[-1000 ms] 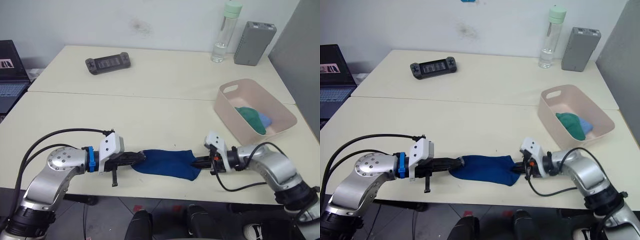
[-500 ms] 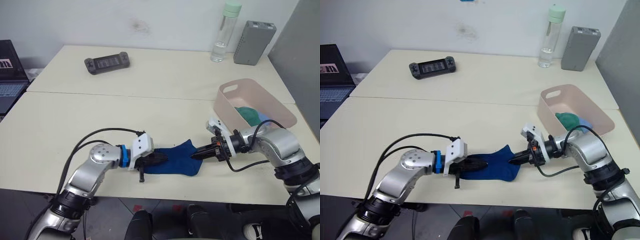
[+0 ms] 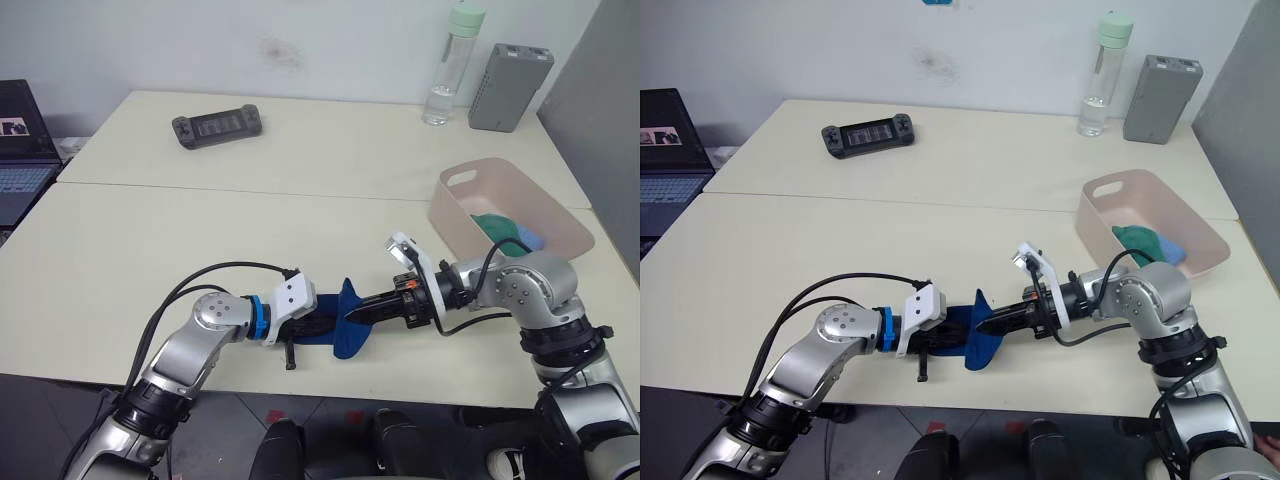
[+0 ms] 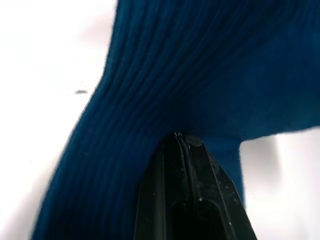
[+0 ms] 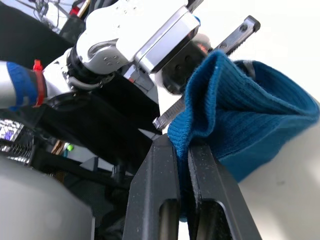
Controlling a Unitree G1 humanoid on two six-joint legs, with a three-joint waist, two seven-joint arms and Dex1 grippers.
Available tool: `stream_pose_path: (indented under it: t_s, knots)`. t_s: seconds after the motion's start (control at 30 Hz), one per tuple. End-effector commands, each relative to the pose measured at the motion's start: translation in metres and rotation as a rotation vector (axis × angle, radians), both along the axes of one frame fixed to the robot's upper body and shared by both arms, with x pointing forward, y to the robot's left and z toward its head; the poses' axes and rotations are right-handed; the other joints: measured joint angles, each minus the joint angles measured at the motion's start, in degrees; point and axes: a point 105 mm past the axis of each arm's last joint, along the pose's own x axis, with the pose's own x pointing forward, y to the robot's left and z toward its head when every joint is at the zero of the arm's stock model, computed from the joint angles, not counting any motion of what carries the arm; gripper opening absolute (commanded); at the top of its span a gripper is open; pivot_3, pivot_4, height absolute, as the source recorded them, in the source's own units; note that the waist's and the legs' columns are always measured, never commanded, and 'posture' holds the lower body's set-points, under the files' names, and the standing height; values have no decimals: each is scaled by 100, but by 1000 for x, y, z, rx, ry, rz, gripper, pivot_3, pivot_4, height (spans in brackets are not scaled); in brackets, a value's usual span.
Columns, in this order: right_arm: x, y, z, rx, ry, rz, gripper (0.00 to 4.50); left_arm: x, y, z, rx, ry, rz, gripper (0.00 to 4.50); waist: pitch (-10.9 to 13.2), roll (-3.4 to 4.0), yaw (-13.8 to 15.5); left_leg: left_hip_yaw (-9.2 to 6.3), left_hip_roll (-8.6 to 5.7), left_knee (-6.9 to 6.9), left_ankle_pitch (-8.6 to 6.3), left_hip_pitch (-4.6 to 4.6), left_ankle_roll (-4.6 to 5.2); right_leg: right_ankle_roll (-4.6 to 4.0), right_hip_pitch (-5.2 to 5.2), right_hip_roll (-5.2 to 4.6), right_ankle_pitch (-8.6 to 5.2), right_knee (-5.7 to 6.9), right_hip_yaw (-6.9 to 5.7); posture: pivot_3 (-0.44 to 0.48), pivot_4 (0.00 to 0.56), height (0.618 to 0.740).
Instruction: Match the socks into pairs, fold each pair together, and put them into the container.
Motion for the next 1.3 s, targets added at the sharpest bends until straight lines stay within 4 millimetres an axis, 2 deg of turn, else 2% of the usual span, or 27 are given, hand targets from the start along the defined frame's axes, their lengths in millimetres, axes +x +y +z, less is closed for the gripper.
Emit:
stream_pose_path:
  t_s: [0.03, 0.2, 0.3, 0.47, 0.57, 0.87, 0.97, 1.07, 1.2, 1.3]
  knots:
    - [8, 11, 6, 44, -36, -26, 15, -4, 18, 21, -34, 3, 64, 0, 0, 0, -28, 0, 0, 1, 0, 1, 0, 0, -1, 0, 0, 6, 0, 0, 150, 740]
    - [14, 23, -6, 19, -40, -45, 15, -21, 51, 51, -35, 34, 136, 0, 1, 1, -72, -4, 2, 10, 0, 2, 0, 1, -5, 3, -2, 24, -2, 0, 150, 740]
    - [17, 32, -22, -51, -46, -51, 15, -31, 72, 75, -53, 66, 190, 0, 1, 1, -117, -4, 2, 11, 0, 2, 0, 4, -5, 2, -5, 25, -1, 0, 150, 740]
    - [16, 39, -28, -88, -87, -11, 15, -32, 88, 93, -87, 79, 269, 0, 2, 3, -120, -2, -1, 11, 0, 2, -1, 20, -5, 0, -15, 23, -1, 0, 150, 740]
    - [21, 43, -19, -45, -78, -44, 785, -26, 94, 91, -78, 62, 301, 0, 2, 3, -129, -3, 0, 11, 0, 3, -1, 19, -6, 1, -15, 23, -1, 0, 150, 740]
    - [22, 33, 24, 77, 19, -82, 3805, -21, 87, 96, -59, 39, 221, 0, 3, 5, -123, -4, 0, 9, 0, 1, -1, 13, -7, 2, -12, 23, -3, 0, 150, 740]
    - [21, 18, 22, 21, -73, -88, 3805, -23, 72, 96, -64, 43, 143, 0, 4, 6, -115, -2, 0, 8, 0, 0, -1, 13, -8, 2, -12, 17, -1, 0, 150, 740]
    - [26, 3, 21, -8, -117, -126, 3805, -24, 59, 88, -47, 45, 83, 0, 4, 6, -118, 1, -2, 6, -1, -4, -1, 16, -4, 0, -13, -2, 0, 0, 150, 740]
    - [26, -3, 23, -16, -139, -146, 3805, -17, 51, 85, -60, 26, 65, 0, 5, 6, -153, 8, 2, 2, -1, -5, 0, 14, -8, 3, -12, -4, 6, 0, 150, 740]
    - [27, -7, 16, -43, -140, -164, 3805, -16, 46, 69, -3, 22, 39, 0, 5, 6, -151, 7, 6, 1, -1, -4, 0, 16, -9, 6, -13, -1, 5, 0, 150, 740]
